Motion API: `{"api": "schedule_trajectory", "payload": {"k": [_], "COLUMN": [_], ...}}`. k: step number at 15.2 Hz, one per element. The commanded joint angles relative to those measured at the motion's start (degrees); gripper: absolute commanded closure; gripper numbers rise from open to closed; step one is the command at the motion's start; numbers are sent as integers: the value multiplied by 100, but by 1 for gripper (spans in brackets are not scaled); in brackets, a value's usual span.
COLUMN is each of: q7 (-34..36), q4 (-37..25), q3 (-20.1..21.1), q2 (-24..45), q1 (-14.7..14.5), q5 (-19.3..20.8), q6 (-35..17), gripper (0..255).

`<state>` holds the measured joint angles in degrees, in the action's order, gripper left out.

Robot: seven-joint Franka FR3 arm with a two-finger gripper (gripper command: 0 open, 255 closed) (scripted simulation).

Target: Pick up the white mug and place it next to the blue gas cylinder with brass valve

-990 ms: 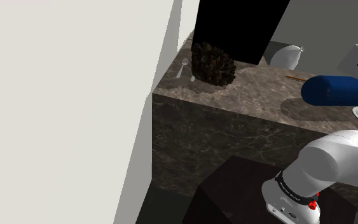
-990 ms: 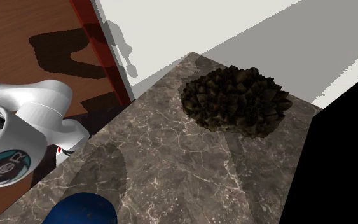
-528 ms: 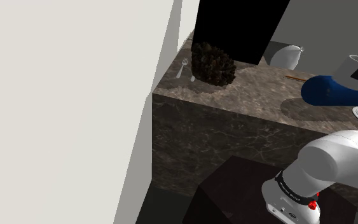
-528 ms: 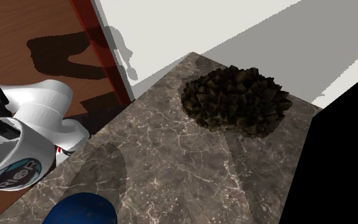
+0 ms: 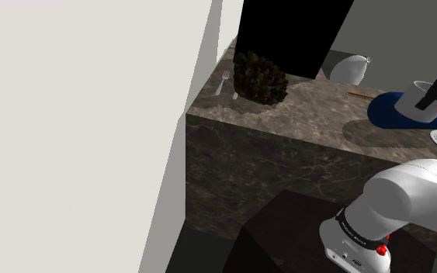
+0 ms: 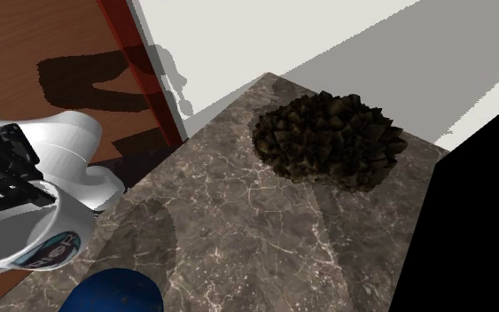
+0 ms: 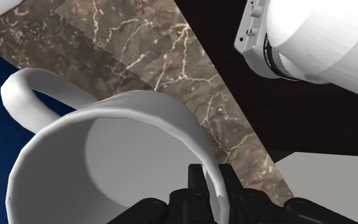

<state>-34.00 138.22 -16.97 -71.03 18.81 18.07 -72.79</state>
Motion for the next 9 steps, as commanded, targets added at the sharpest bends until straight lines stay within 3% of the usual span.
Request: {"api": "schedule_trajectory", "payload": {"k": [1, 9], "q7": [14, 43], "q4": [206, 962], "q3": [-24, -191], "q2": [-121, -527], "q1": [26, 129], "q5": [28, 197], "q6": [-84, -435], "gripper": [255, 255]}}
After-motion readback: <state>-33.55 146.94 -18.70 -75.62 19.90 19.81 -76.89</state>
